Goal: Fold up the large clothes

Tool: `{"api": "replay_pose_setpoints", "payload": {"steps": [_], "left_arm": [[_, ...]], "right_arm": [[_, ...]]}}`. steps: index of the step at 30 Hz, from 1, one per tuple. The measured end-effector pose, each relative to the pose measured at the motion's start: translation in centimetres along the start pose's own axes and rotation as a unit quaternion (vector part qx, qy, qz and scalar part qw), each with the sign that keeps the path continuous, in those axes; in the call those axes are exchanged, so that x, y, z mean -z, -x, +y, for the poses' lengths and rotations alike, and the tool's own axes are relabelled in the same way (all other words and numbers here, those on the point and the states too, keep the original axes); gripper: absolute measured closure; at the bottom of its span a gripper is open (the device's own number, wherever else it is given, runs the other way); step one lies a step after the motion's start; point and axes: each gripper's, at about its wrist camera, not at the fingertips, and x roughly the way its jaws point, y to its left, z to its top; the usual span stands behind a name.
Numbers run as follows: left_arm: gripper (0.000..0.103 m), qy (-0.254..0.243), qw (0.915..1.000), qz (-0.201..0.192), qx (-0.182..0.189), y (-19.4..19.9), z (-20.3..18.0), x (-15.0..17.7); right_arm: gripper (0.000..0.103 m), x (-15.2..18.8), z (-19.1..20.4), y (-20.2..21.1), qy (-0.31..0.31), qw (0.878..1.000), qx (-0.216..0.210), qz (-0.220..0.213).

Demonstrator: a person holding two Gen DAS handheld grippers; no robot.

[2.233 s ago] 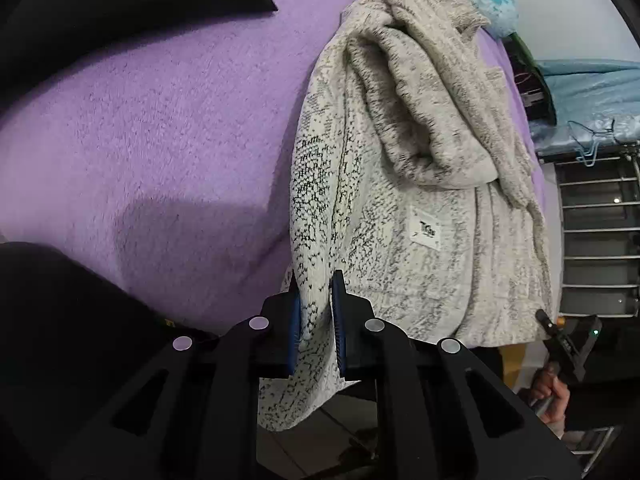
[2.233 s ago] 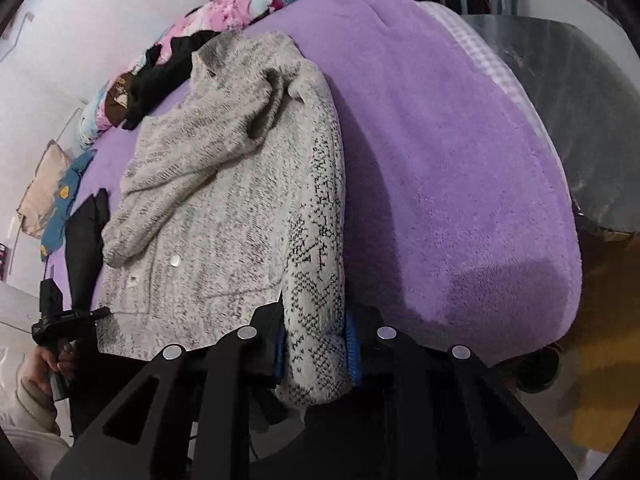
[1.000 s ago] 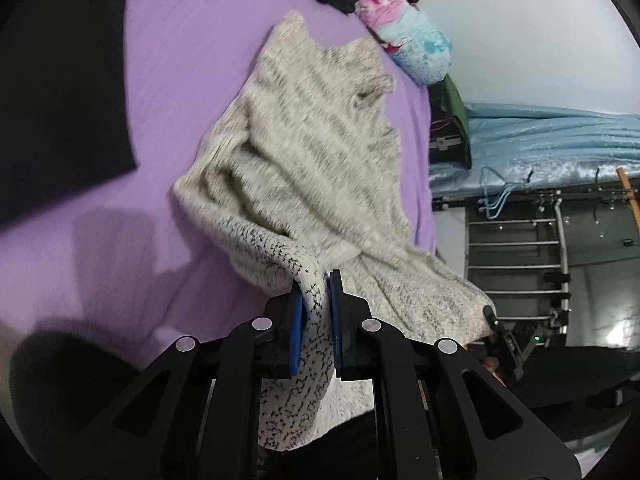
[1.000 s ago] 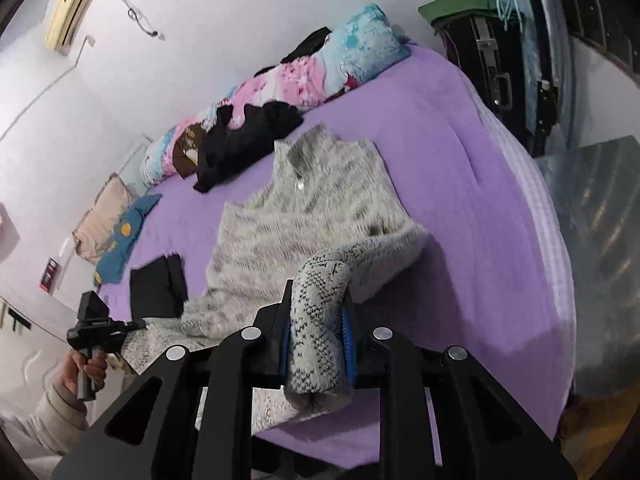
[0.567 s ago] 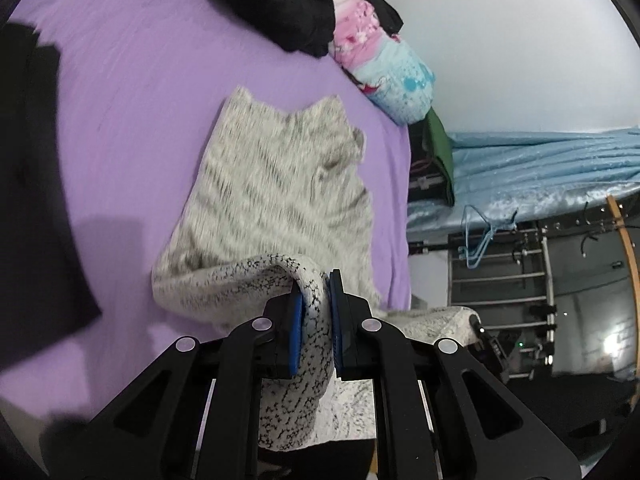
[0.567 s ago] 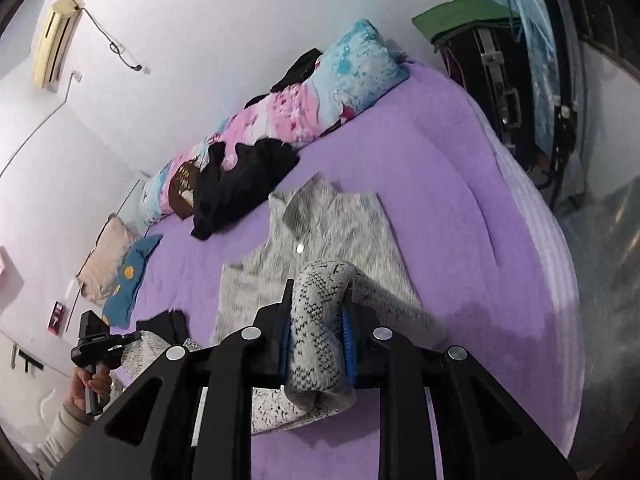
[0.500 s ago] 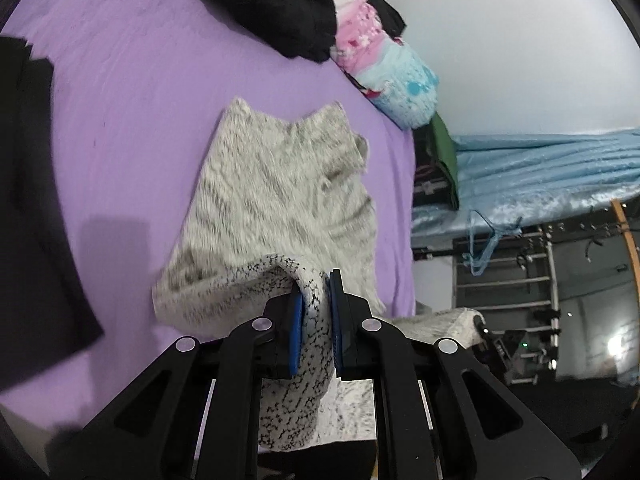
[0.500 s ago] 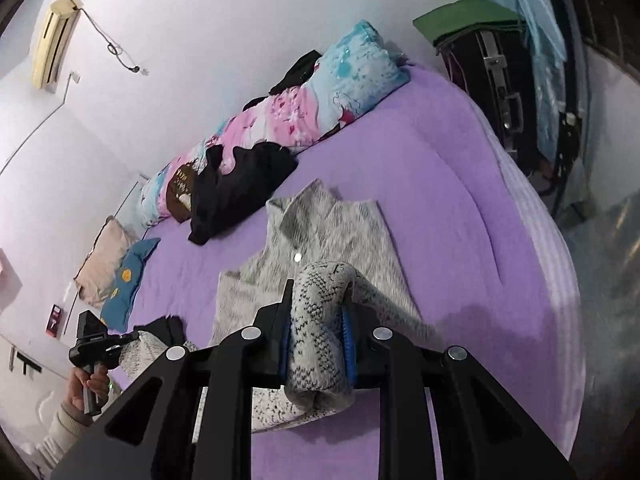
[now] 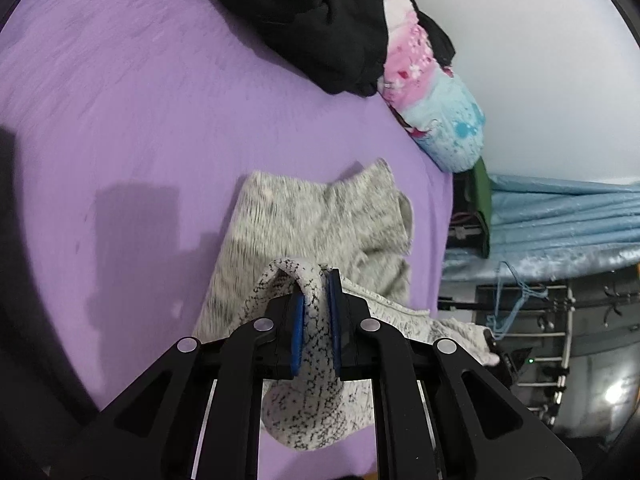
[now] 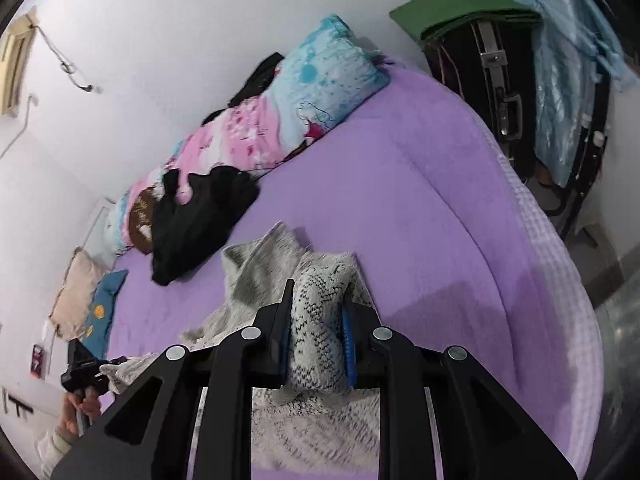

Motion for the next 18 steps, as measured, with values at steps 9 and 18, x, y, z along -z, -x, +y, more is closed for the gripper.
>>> {"api": "replay_pose_setpoints", "payload": {"steps": [9,18], "left_arm": [[0.094,0.046,0.9983,0.013,-0.033,-6.1,3.2,-6.0],[0.086,0.009,0.9973,0.053,-0.051,-7.7,4.3,-6.4]], "right_arm": [[0.084,-3.4,-1.8,-9.3,-0.04,0.998,0.036,0.019],[0.065,-1.3,-2.9,-13.4,-0.03,0.994,0.09,0.049]]}}
